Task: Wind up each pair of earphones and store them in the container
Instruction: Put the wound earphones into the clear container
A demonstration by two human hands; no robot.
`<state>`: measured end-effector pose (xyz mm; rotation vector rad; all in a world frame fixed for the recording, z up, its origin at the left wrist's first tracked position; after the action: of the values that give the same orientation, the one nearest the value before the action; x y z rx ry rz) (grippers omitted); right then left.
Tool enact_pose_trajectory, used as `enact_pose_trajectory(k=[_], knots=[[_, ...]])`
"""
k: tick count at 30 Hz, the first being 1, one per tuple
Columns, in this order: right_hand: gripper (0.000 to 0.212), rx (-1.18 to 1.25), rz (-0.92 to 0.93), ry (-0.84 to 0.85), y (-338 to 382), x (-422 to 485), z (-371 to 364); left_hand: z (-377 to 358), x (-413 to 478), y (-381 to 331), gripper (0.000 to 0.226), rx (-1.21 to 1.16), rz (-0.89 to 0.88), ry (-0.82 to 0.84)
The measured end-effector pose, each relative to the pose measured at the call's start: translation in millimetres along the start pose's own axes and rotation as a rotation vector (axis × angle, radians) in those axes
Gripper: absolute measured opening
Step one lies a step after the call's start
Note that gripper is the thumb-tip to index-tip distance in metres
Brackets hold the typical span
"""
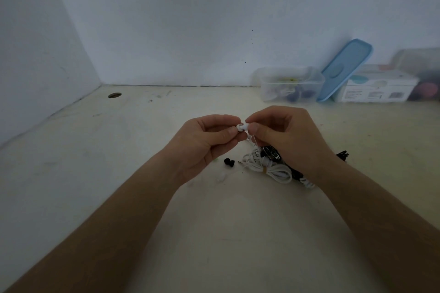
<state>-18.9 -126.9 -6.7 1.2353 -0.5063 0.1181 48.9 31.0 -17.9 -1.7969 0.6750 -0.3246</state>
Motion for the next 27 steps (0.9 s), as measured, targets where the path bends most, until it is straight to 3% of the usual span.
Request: enact_pose_trajectory(k=[12,27], knots=[[0.008,-0.016,0.010,0.021,-2.9,1.7,1.7,0.8,-0.1,-1.7,0.021,0.099,-0.058,0.016],[0.011,0.074,-0.032,0.175,-3.8,-0.3,1.6,2.1,-2.5,-2.1,0.019,0.230,-0.060,0.093]])
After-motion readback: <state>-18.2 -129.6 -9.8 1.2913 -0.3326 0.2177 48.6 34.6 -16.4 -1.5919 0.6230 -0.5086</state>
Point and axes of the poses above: each hand's wrist, its own x-axis towards the middle knuckle, its own z-axis out of the back of the hand, y = z × x, the point moved 4 cm from there along x, towards the middle knuckle, and after that the axes turned 2 degrees about z, right-handed, at the moved point
